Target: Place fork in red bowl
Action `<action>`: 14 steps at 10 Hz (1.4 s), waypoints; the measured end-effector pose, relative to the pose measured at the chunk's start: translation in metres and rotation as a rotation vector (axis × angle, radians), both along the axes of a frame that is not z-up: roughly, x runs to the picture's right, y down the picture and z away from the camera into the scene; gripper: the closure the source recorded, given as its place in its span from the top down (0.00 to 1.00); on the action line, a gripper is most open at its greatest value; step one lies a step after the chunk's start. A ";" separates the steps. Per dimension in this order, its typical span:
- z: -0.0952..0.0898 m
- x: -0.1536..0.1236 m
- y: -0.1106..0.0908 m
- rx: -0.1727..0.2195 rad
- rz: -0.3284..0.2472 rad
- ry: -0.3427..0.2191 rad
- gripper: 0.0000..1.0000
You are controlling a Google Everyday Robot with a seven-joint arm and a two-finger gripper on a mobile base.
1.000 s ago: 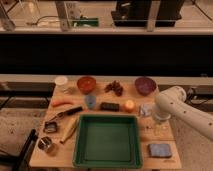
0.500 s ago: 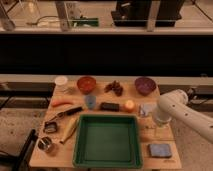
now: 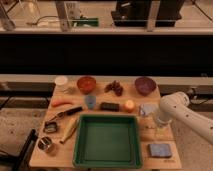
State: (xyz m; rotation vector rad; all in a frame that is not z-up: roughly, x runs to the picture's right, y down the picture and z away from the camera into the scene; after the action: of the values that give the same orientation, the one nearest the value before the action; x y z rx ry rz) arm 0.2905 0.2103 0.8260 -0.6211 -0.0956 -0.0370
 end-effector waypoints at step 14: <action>0.019 0.006 0.013 -0.056 0.025 -0.013 0.79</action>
State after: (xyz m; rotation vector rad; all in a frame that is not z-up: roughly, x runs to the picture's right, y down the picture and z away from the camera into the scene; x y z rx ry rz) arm 0.2963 0.2232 0.8451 -0.6751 -0.1175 -0.0139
